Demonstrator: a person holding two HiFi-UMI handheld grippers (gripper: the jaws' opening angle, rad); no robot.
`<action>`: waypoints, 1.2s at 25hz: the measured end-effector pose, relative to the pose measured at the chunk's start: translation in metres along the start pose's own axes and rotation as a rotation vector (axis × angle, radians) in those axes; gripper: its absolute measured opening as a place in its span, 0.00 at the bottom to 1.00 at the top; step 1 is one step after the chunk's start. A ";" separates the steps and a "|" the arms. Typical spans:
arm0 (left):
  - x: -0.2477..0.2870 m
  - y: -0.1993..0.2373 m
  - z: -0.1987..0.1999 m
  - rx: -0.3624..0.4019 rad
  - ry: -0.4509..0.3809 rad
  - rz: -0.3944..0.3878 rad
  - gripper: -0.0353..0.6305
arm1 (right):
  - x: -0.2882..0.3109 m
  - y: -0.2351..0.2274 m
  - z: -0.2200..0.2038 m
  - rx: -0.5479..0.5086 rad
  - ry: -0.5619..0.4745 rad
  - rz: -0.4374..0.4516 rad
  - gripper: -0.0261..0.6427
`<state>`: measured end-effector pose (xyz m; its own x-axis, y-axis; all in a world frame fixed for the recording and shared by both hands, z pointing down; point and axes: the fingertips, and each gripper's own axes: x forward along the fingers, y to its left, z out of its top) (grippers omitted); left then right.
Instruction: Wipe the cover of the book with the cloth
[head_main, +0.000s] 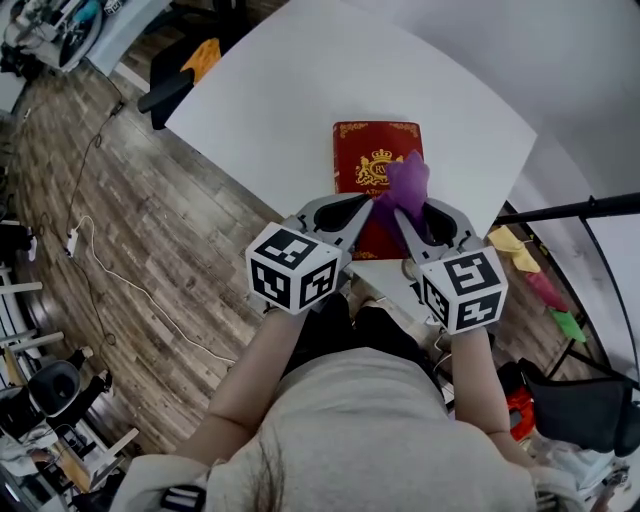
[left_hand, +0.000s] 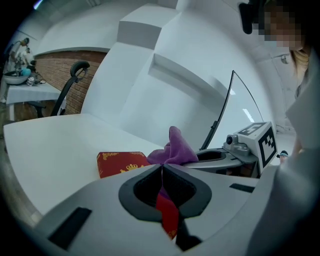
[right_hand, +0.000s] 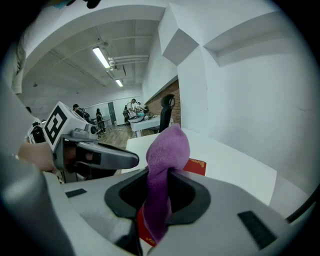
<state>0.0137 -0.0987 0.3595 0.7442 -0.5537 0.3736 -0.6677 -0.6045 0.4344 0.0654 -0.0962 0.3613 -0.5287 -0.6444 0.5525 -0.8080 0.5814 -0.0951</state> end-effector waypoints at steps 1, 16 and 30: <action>0.002 0.002 0.005 0.006 -0.004 -0.003 0.09 | 0.001 -0.001 0.004 -0.001 -0.007 -0.003 0.20; 0.010 0.008 0.068 0.102 -0.079 -0.066 0.09 | 0.004 -0.013 0.061 -0.011 -0.120 -0.060 0.20; -0.002 0.014 0.082 0.131 -0.113 -0.109 0.09 | -0.001 -0.009 0.080 -0.002 -0.205 -0.089 0.20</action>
<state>0.0018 -0.1535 0.2974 0.8109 -0.5371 0.2323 -0.5848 -0.7299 0.3539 0.0526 -0.1409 0.2951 -0.4971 -0.7807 0.3787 -0.8536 0.5183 -0.0520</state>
